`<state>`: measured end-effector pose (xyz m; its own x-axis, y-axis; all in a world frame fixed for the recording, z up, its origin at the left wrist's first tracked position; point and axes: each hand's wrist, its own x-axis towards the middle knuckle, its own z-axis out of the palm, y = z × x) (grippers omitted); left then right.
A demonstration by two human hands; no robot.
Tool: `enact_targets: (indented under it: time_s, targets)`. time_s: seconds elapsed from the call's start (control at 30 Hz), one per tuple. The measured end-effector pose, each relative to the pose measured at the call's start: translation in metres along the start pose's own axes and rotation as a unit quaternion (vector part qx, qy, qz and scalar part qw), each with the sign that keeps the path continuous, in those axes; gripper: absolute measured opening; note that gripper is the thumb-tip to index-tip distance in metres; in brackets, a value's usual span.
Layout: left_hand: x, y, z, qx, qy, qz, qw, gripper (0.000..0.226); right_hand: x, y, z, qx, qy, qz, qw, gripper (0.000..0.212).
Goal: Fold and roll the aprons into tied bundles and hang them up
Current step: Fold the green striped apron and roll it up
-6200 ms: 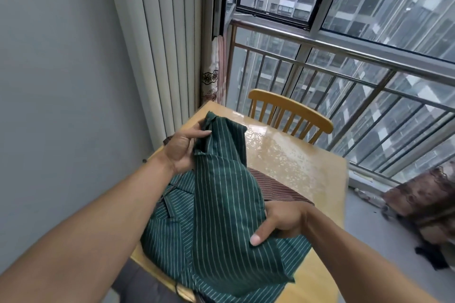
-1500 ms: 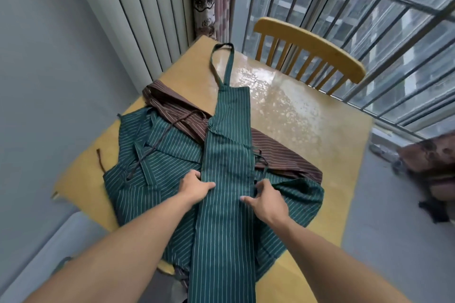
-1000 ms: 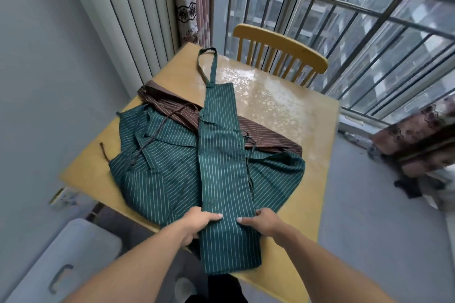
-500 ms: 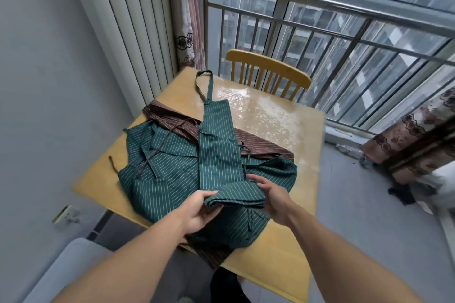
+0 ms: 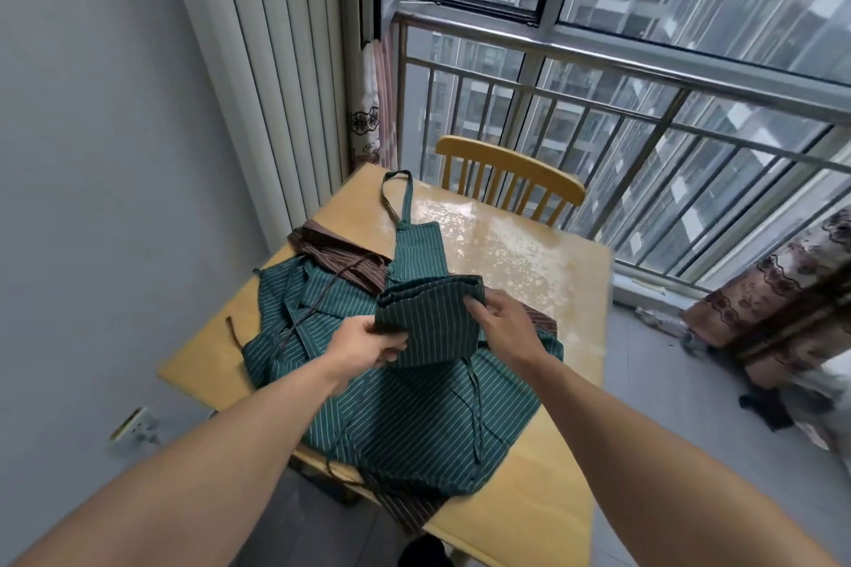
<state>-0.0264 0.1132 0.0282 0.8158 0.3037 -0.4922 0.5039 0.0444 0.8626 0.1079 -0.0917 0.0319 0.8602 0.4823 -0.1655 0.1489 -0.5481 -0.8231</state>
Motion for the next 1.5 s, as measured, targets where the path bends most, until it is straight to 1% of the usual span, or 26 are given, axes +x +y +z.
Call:
enact_targets:
  time_s: [0.03,0.1,0.17,0.2,0.27,0.3,0.37,0.43,0.5,0.6,0.63,0.7,0.73,0.77,0.83,0.9,0.97,1.03,1.07,1.13,1.2,1.23,1.33,1.4,1.47,1.5]
  targets:
    - [0.001,0.003,-0.001,0.058,0.028,0.015,0.998,0.025,-0.001,-0.006,-0.002,0.030,-0.016,0.015,0.999,0.040]
    - [-0.004,0.013,-0.002,0.149,0.082,0.056,0.984,0.037,-0.003,-0.014,-0.003,0.056,-0.041,0.032,0.997,0.038]
    - [-0.012,0.019,0.001,0.172,0.070,0.080,0.979,0.036,-0.006,-0.014,-0.003,0.061,-0.071,0.045,0.995,0.039]
    - [-0.013,0.018,0.001,0.144,0.031,0.067,0.987,0.034,-0.008,-0.015,-0.003,0.070,-0.096,0.064,0.991,0.039]
    - [-0.014,0.009,0.001,0.062,-0.092,-0.001,0.994,0.038,-0.011,-0.011,-0.004,0.098,-0.172,0.139,0.970,0.040]
    - [-0.014,0.003,0.000,0.034,-0.158,-0.043,0.986,0.042,-0.015,-0.008,-0.005,0.104,-0.229,0.186,0.950,0.041]
    - [-0.014,-0.008,-0.003,0.017,-0.249,-0.124,0.960,0.046,-0.017,0.002,-0.006,0.077,-0.338,0.256,0.902,0.044]
    - [-0.015,-0.013,-0.002,0.024,-0.295,-0.175,0.939,0.039,-0.016,0.011,-0.003,0.032,-0.416,0.287,0.863,0.045]
    - [-0.010,-0.018,-0.002,0.029,-0.307,-0.195,0.931,0.034,-0.014,0.017,-0.002,0.029,-0.445,0.286,0.848,0.035]
    - [0.002,-0.024,-0.004,0.021,-0.263,-0.198,0.944,0.029,-0.003,0.021,0.000,0.053,-0.453,0.268,0.848,0.016]
    - [0.011,-0.028,-0.006,0.013,-0.227,-0.190,0.955,0.028,0.005,0.025,0.003,0.070,-0.434,0.260,0.860,0.016]
    - [0.025,-0.029,-0.011,0.000,-0.146,-0.146,0.978,0.024,0.021,0.034,0.011,0.093,-0.349,0.222,0.906,0.024]
    - [0.039,-0.025,-0.011,-0.010,-0.109,-0.127,0.986,0.027,0.037,0.038,0.015,0.106,-0.301,0.205,0.925,0.025]
    - [0.049,-0.021,-0.012,-0.014,-0.072,-0.112,0.991,0.037,0.049,0.041,0.019,0.127,-0.257,0.190,0.939,0.024]
    - [0.071,-0.008,-0.009,-0.040,-0.025,-0.097,0.994,0.068,0.071,0.040,0.023,0.165,-0.212,0.177,0.947,0.024]
    - [0.100,0.008,-0.009,-0.078,0.014,-0.100,0.992,0.059,0.096,0.042,0.026,0.141,-0.236,0.167,0.947,0.031]
    - [0.132,0.007,-0.013,-0.119,0.050,-0.134,0.982,0.063,0.119,0.049,0.032,0.015,-0.319,0.130,0.939,0.041]
    - [0.155,-0.004,-0.019,-0.132,0.077,-0.159,0.975,0.071,0.136,0.065,0.043,-0.161,-0.395,0.092,0.900,0.050]
    - [0.163,-0.009,-0.021,-0.141,0.090,-0.164,0.972,0.066,0.139,0.070,0.048,-0.236,-0.415,0.079,0.875,0.051]
    - [0.174,-0.014,-0.027,-0.159,0.115,-0.170,0.966,0.054,0.141,0.079,0.058,-0.353,-0.429,0.018,0.832,0.053]
    - [0.179,-0.005,-0.027,-0.161,0.128,-0.191,0.960,0.055,0.137,0.091,0.065,-0.431,-0.426,-0.056,0.794,0.063]
    - [0.181,-0.006,-0.030,-0.172,0.131,-0.193,0.957,0.055,0.133,0.096,0.069,-0.459,-0.415,-0.075,0.782,0.062]
    - [0.195,-0.008,-0.039,-0.177,0.115,-0.198,0.957,0.059,0.125,0.108,0.065,-0.505,-0.401,-0.073,0.761,0.026]
    - [0.206,-0.010,-0.045,-0.185,0.079,-0.205,0.958,0.072,0.120,0.112,0.055,-0.503,-0.426,-0.029,0.752,0.020]
    - [0.222,-0.013,-0.047,-0.180,0.037,-0.218,0.958,0.079,0.114,0.108,0.038,-0.405,-0.473,0.075,0.779,0.022]
    - [0.220,0.000,-0.043,-0.178,0.010,-0.221,0.959,0.070,0.113,0.108,0.030,-0.334,-0.488,0.138,0.794,0.023]
